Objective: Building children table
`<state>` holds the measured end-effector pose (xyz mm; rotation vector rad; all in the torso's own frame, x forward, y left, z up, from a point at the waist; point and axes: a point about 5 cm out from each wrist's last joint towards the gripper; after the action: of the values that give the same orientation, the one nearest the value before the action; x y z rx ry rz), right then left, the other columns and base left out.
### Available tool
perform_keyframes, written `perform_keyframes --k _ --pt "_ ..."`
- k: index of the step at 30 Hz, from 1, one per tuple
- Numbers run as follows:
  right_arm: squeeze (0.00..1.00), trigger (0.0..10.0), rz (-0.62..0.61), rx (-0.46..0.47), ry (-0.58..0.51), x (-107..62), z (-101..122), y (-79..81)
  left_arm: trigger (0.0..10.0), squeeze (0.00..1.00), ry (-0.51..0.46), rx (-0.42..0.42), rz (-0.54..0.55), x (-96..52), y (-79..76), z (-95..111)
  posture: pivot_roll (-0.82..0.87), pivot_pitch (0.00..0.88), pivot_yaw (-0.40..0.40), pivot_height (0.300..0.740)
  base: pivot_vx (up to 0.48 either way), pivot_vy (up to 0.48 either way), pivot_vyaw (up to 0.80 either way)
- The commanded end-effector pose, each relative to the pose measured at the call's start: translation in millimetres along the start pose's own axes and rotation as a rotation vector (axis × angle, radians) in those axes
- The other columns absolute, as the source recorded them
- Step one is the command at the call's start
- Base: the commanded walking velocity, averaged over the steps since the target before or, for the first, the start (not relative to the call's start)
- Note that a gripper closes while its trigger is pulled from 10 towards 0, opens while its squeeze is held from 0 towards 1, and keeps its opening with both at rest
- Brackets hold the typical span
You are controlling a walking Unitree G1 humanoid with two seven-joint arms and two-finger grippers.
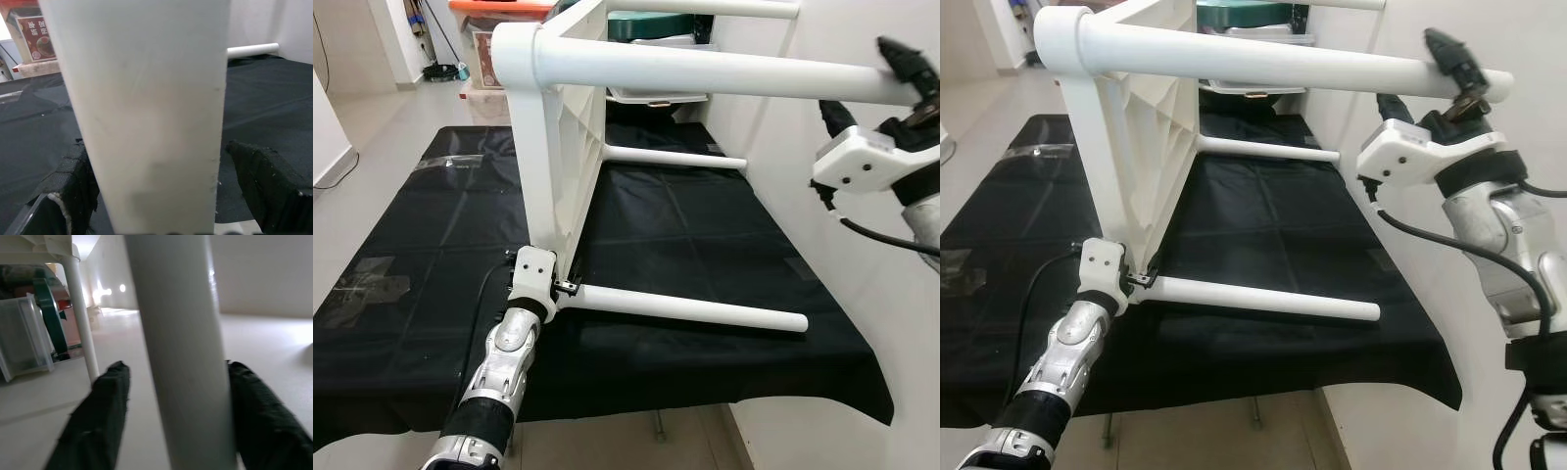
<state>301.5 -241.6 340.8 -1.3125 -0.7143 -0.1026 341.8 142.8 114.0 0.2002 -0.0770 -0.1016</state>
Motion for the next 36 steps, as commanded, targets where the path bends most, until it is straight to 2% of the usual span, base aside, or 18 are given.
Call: perform_keyframes --k 1,17,24,25,28,30,31,33,34,36 --pt "0.00 0.0 0.046 0.025 -0.008 0.6 0.7 8.7 10.0 0.00 0.001 -0.009 0.006 0.7 -1.4 -0.8 -0.02 0.000 -0.077 0.740 0.000 0.000 0.00" --pt "0.00 0.0 0.076 0.033 -0.041 7.3 2.4 7.3 10.0 0.00 -0.001 -0.003 0.016 9.1 2.9 1.9 -0.02 0.000 -0.071 0.740 0.000 0.000 0.00" --pt "0.00 0.0 0.062 0.033 -0.044 12.2 2.0 2.6 10.0 0.00 -0.003 0.010 0.038 10.0 12.1 2.3 -0.02 0.000 -0.072 0.740 0.000 0.000 0.00" --pt "0.00 0.0 0.057 0.051 -0.037 13.8 1.7 2.2 10.0 0.00 -0.006 0.014 0.045 10.4 14.6 3.3 -0.02 0.000 -0.072 0.740 0.000 0.000 0.00" --pt "0.00 0.0 0.040 0.199 0.048 18.1 -5.6 4.4 10.0 0.00 -0.042 0.028 0.070 13.3 23.6 12.6 -0.02 0.000 -0.072 0.740 0.000 0.000 0.00" --pt "0.00 0.0 0.040 0.199 0.048 18.1 -5.6 4.4 10.0 0.00 -0.042 0.028 0.070 13.3 23.6 12.6 -0.02 0.000 -0.072 0.740 0.000 0.000 0.00" --pt "0.00 0.0 0.037 0.230 0.067 18.5 -7.4 5.3 10.0 0.00 -0.052 0.033 0.074 14.0 25.2 14.9 -0.02 0.000 -0.072 0.740 0.000 0.000 0.00" --pt "0.00 0.0 0.018 0.414 0.188 17.9 -18.6 14.1 10.0 0.00 -0.123 0.124 0.104 19.9 43.5 37.8 -0.01 0.000 -0.072 0.740 0.000 0.000 0.00" --pt "0.00 0.0 0.014 0.475 0.225 17.4 -21.8 17.6 10.0 0.00 -0.148 0.155 0.115 21.7 49.9 46.3 -0.01 0.000 -0.072 0.740 0.000 0.000 0.00" --pt "0.00 0.0 0.009 0.514 0.250 17.7 -24.0 22.5 10.0 0.00 -0.200 0.188 0.143 25.8 64.2 65.3 0.02 0.000 -0.076 0.740 0.000 0.000 0.00"
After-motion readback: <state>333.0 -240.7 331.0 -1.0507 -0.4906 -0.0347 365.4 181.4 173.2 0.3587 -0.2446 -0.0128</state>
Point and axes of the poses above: a point about 5 cm out from each wrist's last joint towards the gripper, its own x axis pointing out of the wrist towards the gripper, its own z axis along the axis of the wrist's last joint, y = z × x, and after that the axes turned 6 degrees about x, right-handed
